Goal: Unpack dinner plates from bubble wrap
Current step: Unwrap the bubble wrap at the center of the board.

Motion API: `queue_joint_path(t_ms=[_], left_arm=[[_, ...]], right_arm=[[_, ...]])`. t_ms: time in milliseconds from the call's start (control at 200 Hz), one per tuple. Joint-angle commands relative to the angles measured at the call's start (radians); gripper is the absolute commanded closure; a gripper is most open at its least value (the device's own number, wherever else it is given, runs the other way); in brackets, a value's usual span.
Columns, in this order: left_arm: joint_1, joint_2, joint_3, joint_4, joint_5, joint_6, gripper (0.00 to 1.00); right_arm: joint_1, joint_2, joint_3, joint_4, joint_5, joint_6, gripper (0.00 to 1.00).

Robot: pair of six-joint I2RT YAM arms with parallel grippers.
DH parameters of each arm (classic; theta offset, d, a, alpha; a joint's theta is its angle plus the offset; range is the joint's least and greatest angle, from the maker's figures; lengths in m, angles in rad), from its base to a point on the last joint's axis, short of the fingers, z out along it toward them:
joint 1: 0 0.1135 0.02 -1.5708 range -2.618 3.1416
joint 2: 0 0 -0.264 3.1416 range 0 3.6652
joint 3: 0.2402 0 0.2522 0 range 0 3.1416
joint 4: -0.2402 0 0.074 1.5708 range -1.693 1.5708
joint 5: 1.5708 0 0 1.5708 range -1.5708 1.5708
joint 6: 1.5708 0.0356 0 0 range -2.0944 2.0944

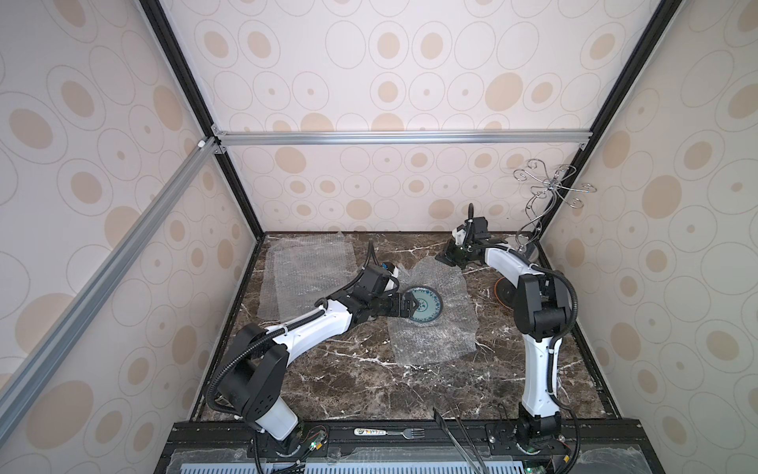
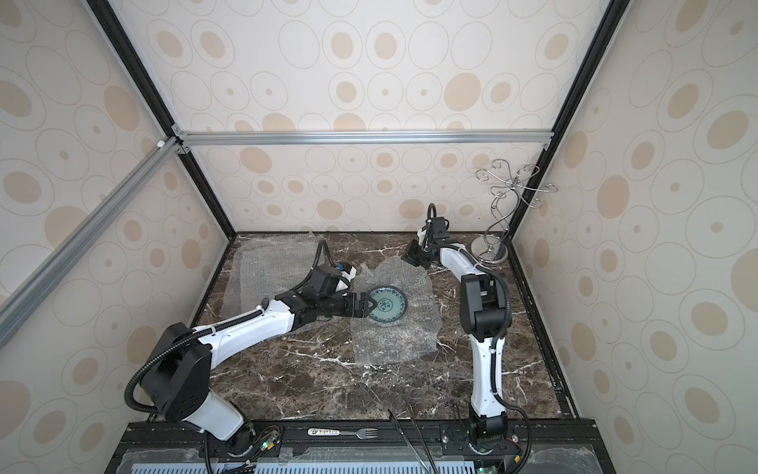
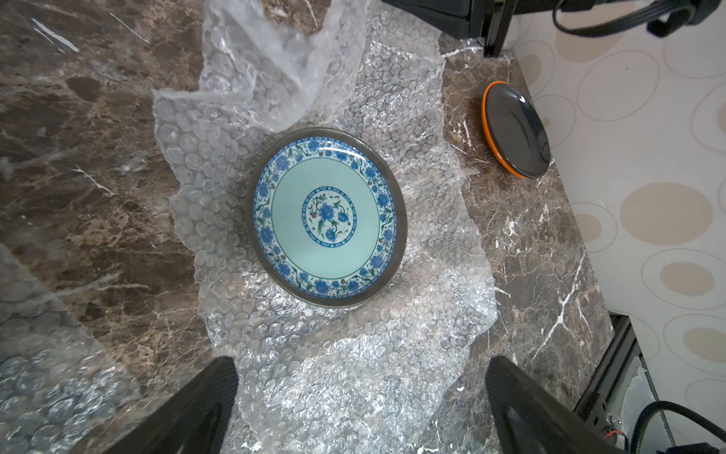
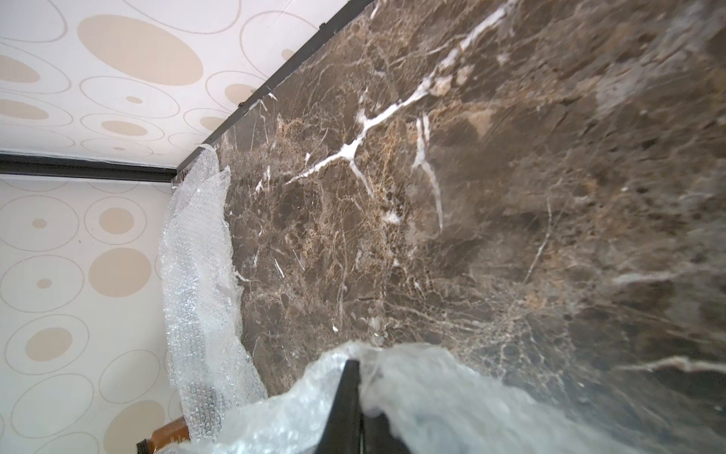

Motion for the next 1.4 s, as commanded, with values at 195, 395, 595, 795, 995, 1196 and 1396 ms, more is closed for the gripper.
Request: queue_joint_path(t_ms=[195,395,595,795,995,1196,1396], left_arm=[[-0.015,0.054,0.104,-0.025,0.004,0.029,0.0],[-0.015,0.105,0.169,0.047,0.065,-0.027,0.0],[-0.015,0.201,0.258,0.079,0.095,-0.023,0.0],[-0.011,0.318,0.357,0.077,0.109,0.014,0.0],[0.022,0.36,0.375,0.102,0.131,0.046,0.0],[0.053,0.405,0.395,0.095,0.163,0.068,0.0],[0.087,0.443,0.436,0.099,0.216,0.041,0.0]], right_arm=[[0.005,0.072,0.125,-0.081,0.016,-0.045,0.8],[0.003,0.052,0.174,-0.09,0.008,-0.049,0.67],[0.003,-0.054,0.164,-0.119,0.007,-0.081,0.63],[-0.001,-0.189,0.035,-0.121,-0.008,-0.099,0.61],[-0.028,-0.328,-0.144,-0.113,-0.025,-0.111,0.6],[-0.069,-0.425,-0.315,-0.118,-0.021,-0.139,0.58],[-0.069,-0.452,-0.434,-0.093,-0.037,-0.151,0.58]])
